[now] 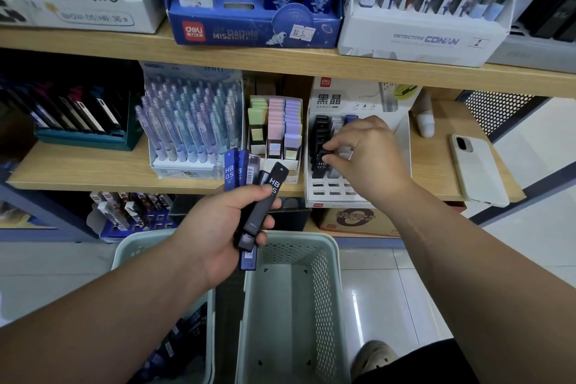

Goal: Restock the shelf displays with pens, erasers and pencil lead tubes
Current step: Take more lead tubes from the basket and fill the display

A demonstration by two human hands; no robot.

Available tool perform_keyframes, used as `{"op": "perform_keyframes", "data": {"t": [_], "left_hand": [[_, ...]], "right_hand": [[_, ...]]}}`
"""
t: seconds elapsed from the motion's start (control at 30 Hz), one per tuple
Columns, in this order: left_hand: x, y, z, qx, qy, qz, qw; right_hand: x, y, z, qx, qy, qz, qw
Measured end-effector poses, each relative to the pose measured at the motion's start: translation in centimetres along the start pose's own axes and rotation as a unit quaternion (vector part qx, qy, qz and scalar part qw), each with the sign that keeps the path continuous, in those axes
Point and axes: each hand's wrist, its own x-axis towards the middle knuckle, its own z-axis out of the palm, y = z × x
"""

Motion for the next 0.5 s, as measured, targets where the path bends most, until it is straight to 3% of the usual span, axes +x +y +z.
{"op": "perform_keyframes", "data": {"t": [0.13,0.2,0.27,0.33,0.4,0.5], "left_hand": [[-0.5,0.2,0.2,0.005,-0.019,0.016,1.000],[-0.7,0.3,0.2,0.007,-0.028,0.025,0.999],[-0.7,0.4,0.3,0.006,-0.034,0.033,0.999],[-0.7,0.4,0.4,0.011,-0.041,0.035,0.998],[-0.8,0.3,0.4,0.017,-0.045,0.033,0.998],[-0.8,0.3,0.5,0.011,-0.050,0.023,0.998]], "right_hand": [[0.4,-1.7,-1.0,-0.027,0.073,-0.031,0.997],[0.4,-3.7,-1.8,0.103,0.008,-0.002,0.995],[0.3,-5.2,-2.2,0.234,-0.124,0.061,0.962],[0.1,-5.7,-2.3,0.299,-0.199,0.094,0.929],[0.0,-5.7,-2.5,0.366,-0.219,0.132,0.895],[0.4,-5.2,-3.4,0.414,-0.193,0.176,0.872]]}}
